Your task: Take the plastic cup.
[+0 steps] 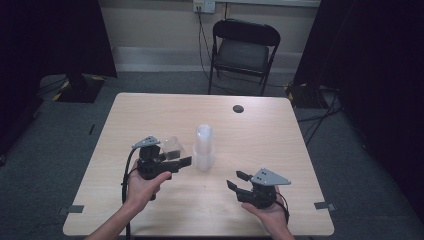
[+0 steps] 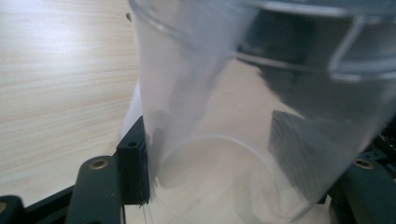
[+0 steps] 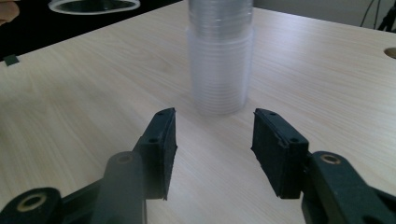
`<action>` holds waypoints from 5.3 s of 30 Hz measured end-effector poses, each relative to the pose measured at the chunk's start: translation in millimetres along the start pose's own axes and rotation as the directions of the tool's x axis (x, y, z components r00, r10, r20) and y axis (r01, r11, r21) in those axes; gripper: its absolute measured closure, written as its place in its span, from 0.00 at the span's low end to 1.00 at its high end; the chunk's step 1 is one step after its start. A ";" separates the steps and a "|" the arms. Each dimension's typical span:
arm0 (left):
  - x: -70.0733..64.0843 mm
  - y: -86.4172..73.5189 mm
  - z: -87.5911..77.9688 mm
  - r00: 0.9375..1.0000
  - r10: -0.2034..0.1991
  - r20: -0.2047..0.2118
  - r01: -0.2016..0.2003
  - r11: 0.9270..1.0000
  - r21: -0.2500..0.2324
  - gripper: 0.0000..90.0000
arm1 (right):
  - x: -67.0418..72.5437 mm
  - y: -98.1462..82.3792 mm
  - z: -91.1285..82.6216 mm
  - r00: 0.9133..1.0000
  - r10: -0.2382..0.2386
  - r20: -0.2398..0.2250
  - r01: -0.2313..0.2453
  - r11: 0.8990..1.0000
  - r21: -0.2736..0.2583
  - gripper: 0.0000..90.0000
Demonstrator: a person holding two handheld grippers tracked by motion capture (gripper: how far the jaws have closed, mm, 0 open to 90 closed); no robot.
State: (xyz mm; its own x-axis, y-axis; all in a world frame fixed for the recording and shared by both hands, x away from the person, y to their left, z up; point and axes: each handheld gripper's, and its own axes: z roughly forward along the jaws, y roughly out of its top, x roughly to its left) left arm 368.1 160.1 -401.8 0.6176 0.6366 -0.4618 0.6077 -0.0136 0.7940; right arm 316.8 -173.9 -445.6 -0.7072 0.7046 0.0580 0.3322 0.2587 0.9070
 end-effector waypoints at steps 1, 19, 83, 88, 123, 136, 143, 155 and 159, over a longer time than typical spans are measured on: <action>-0.3 -1.2 1.7 1.000 -0.010 0.001 0.010 1.000 0.018 0.41 | 5.7 1.4 3.1 1.000 -0.025 -0.014 0.025 1.000 0.009 0.58; -19.7 -7.2 9.6 0.989 -0.077 0.128 0.072 0.996 0.043 0.41 | 43.1 8.9 27.6 0.983 -0.152 -0.106 0.144 0.986 -0.078 0.68; -47.4 -29.4 38.1 0.916 -0.231 0.327 0.187 0.969 0.161 0.32 | 58.8 11.4 25.0 0.975 -0.222 0.013 0.214 0.924 -0.316 0.89; -46.6 -29.5 37.7 0.925 -0.203 0.322 0.165 0.976 0.141 0.28 | 58.1 11.7 24.0 0.974 -0.226 0.026 0.223 0.923 -0.314 0.91; -48.2 -19.5 25.7 0.973 0.167 0.160 -0.166 0.986 -0.016 0.19 | 24.7 15.3 8.8 0.995 -0.079 0.059 0.092 0.959 -0.267 0.98; -54.5 -29.4 15.5 0.906 0.415 0.087 -0.418 0.908 0.022 0.23 | 11.7 17.7 1.4 0.999 0.035 0.000 -0.035 0.983 -0.181 0.98; -48.7 -41.7 16.5 0.890 0.444 0.102 -0.450 0.892 0.046 0.25 | 3.8 20.4 1.6 0.992 0.103 -0.068 -0.109 0.990 -0.090 0.99; -45.4 -49.0 11.7 0.837 0.546 0.040 -0.547 0.834 0.072 0.26 | 2.3 15.2 13.1 0.975 0.161 -0.153 -0.142 0.981 0.129 1.00; -46.9 -53.2 15.1 0.810 0.585 0.048 -0.587 0.804 0.097 0.24 | 3.7 14.9 19.1 0.966 0.179 -0.186 -0.142 0.970 0.196 1.00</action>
State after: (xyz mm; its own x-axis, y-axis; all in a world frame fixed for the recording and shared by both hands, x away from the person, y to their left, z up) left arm 314.4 119.3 -428.3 0.8794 0.4706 0.0718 0.1746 -0.4591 0.8711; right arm 331.1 -154.9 -439.8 -0.7402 0.6038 0.2960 0.5449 0.2806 0.7902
